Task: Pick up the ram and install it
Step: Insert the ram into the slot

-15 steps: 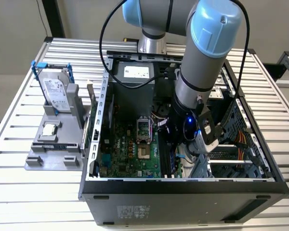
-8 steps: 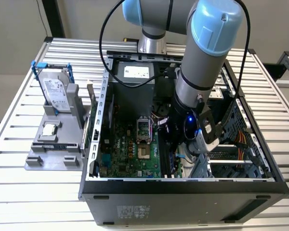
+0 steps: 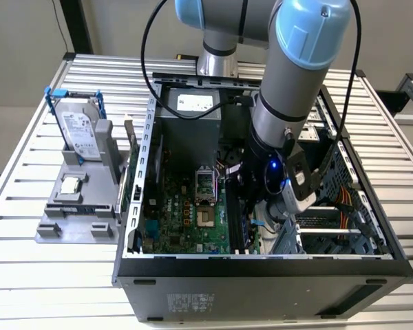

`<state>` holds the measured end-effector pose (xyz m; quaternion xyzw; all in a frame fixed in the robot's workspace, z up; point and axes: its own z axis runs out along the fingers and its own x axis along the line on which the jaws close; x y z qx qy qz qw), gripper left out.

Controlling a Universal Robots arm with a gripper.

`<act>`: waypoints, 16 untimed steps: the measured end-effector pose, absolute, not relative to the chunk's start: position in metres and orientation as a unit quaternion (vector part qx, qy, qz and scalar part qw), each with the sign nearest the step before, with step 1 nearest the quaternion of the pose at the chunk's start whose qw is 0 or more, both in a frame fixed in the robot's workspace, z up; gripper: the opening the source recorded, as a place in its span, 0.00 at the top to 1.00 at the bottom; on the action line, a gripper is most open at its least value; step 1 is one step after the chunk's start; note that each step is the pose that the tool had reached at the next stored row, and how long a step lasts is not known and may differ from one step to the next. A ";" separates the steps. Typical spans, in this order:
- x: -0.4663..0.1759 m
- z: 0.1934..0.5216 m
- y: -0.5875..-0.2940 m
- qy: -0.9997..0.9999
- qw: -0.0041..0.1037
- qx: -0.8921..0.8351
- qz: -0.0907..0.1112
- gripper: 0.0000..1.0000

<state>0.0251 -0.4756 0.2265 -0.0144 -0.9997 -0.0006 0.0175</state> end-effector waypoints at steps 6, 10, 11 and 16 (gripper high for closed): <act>0.025 0.232 -0.476 -1.000 0.018 -0.014 0.000 0.00; 0.025 0.239 -0.476 -1.000 0.018 -0.014 0.000 0.00; 0.025 0.240 -0.476 -1.000 0.018 -0.014 0.000 0.00; 0.025 0.250 -0.476 -1.000 0.018 -0.014 -0.001 0.00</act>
